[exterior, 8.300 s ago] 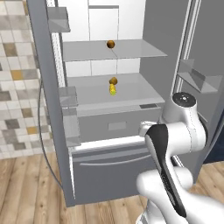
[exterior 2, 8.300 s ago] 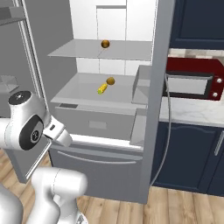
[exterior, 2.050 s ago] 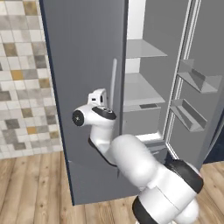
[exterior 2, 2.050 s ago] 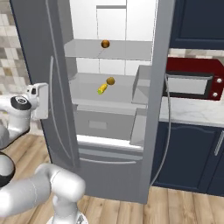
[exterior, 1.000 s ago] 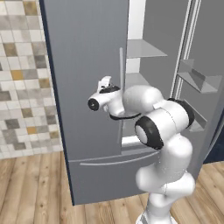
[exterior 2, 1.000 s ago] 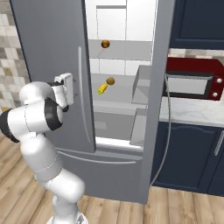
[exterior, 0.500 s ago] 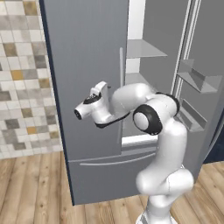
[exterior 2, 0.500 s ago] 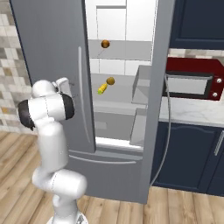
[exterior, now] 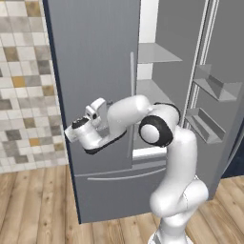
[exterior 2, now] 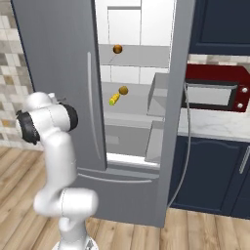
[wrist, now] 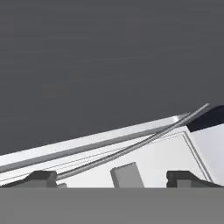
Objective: Place the corn in the correct fridge rack based on whether it is a fruit or vegetable. Finally, close the fridge door.
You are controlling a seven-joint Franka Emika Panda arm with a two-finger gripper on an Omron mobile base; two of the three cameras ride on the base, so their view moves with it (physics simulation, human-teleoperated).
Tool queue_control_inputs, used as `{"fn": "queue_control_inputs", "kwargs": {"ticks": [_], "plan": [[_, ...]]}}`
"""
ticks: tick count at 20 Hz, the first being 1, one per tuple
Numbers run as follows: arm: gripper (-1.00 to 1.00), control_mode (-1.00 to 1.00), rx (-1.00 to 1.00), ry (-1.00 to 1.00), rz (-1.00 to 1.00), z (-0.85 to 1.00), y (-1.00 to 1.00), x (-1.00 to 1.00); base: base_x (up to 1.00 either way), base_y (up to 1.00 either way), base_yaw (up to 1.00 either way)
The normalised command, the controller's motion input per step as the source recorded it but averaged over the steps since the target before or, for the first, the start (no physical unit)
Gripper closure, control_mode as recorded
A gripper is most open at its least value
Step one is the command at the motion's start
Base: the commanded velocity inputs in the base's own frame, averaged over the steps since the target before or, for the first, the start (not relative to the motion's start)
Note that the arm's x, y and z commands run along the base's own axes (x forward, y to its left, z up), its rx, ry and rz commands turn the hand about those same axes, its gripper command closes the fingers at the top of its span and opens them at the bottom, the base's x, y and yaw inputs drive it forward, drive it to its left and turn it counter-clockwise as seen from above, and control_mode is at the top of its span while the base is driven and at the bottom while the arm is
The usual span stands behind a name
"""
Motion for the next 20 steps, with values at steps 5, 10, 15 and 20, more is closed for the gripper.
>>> {"fn": "queue_control_inputs", "kwargs": {"ticks": [5, 10, 15, 20], "plan": [[-1.0, -1.0, 0.06, -0.26, 0.02, 0.11, -0.4, -1.0, 0.0, 0.0, 0.0], [-1.0, -1.0, 0.18, -0.3, 0.0, 0.08, -0.48, -1.0, 0.0, 0.0, 0.0], [-1.0, -1.0, 0.07, -0.16, 0.02, 0.85, -0.61, -0.97, 0.0, 0.0, 0.0], [-1.0, -1.0, 0.06, -0.08, 0.17, 0.61, -0.77, -0.91, 0.0, 0.0, 0.0]]}}
